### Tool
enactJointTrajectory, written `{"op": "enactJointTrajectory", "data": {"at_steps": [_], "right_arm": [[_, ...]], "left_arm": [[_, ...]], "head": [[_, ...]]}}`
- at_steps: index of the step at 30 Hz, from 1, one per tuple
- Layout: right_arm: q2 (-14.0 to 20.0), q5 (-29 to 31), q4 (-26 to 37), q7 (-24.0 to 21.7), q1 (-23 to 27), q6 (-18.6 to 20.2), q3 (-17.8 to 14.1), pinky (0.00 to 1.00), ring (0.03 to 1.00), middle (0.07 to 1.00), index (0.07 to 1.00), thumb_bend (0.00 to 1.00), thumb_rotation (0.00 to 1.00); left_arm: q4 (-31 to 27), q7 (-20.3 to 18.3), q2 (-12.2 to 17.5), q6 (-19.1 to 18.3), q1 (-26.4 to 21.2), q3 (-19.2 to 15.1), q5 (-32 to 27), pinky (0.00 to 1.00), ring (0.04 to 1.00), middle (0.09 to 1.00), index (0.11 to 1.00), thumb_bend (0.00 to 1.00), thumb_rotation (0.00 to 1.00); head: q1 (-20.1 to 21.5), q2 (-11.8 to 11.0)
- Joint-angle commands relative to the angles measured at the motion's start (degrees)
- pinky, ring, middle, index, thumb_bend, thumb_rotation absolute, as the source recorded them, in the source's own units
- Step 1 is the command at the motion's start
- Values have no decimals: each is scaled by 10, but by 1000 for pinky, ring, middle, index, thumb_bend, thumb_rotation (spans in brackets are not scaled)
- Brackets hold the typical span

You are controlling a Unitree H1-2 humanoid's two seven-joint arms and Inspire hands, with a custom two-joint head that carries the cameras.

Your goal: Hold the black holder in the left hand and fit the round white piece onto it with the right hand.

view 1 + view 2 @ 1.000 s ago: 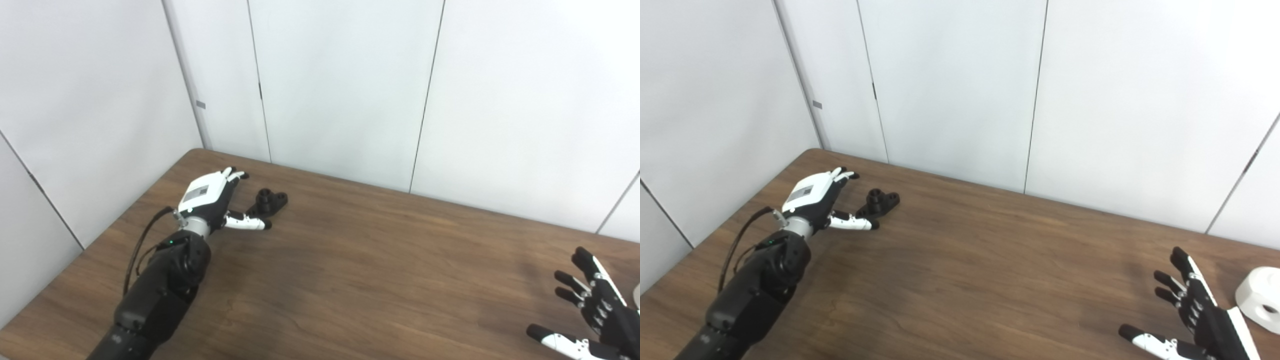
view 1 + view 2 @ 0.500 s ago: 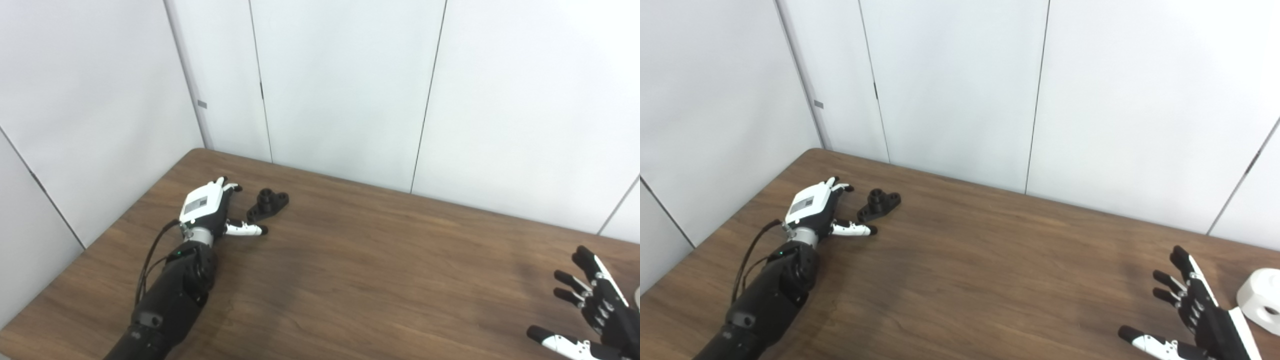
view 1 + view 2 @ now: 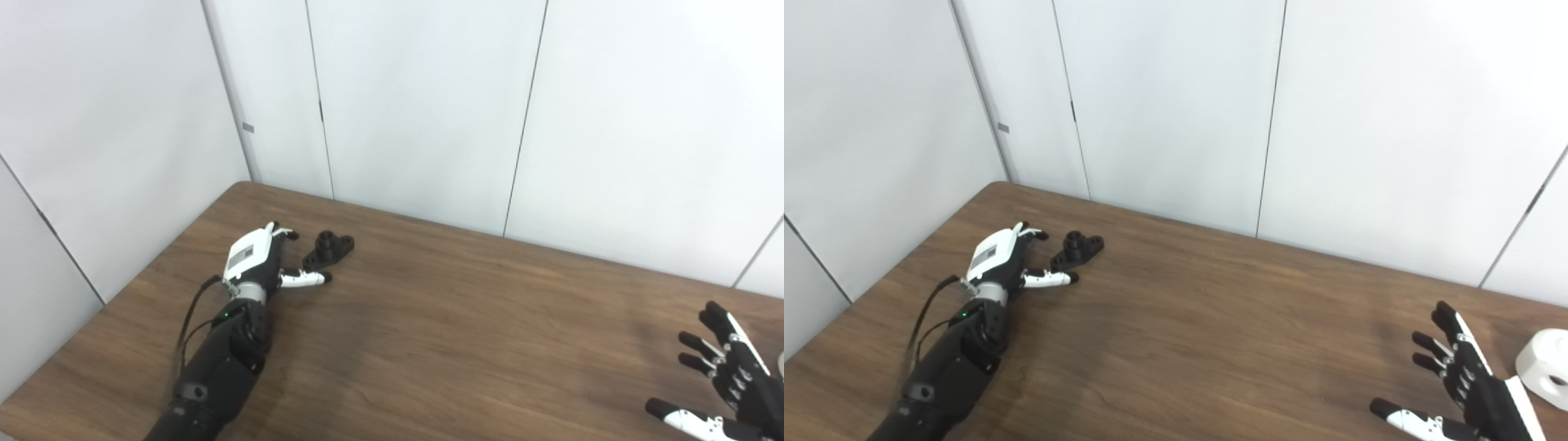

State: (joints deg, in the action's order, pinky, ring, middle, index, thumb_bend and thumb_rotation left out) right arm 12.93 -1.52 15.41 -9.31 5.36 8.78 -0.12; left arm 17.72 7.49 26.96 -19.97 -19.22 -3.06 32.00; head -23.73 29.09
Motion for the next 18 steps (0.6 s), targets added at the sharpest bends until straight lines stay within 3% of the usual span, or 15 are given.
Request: {"op": "enactJointTrajectory", "data": {"at_steps": [1, 8, 18], "right_arm": [[0, 4, 26, 2, 11, -2, -2, 808, 867, 965, 964, 629, 0], [0, 6, 35, 2, 11, 6, -4, 813, 871, 981, 943, 618, 0], [5, 12, 42, -1, 10, 11, -8, 811, 880, 984, 944, 610, 0]], "left_arm": [[-8, -2, 0, 5, -19, -3, -20, 836, 978, 960, 780, 848, 329], [2, -7, 5, 8, -16, 20, -16, 871, 976, 949, 732, 861, 365], [14, -2, 2, -4, -16, 32, -16, 939, 989, 956, 738, 814, 291]], "head": [[1, 1], [5, 5], [5, 11]]}}
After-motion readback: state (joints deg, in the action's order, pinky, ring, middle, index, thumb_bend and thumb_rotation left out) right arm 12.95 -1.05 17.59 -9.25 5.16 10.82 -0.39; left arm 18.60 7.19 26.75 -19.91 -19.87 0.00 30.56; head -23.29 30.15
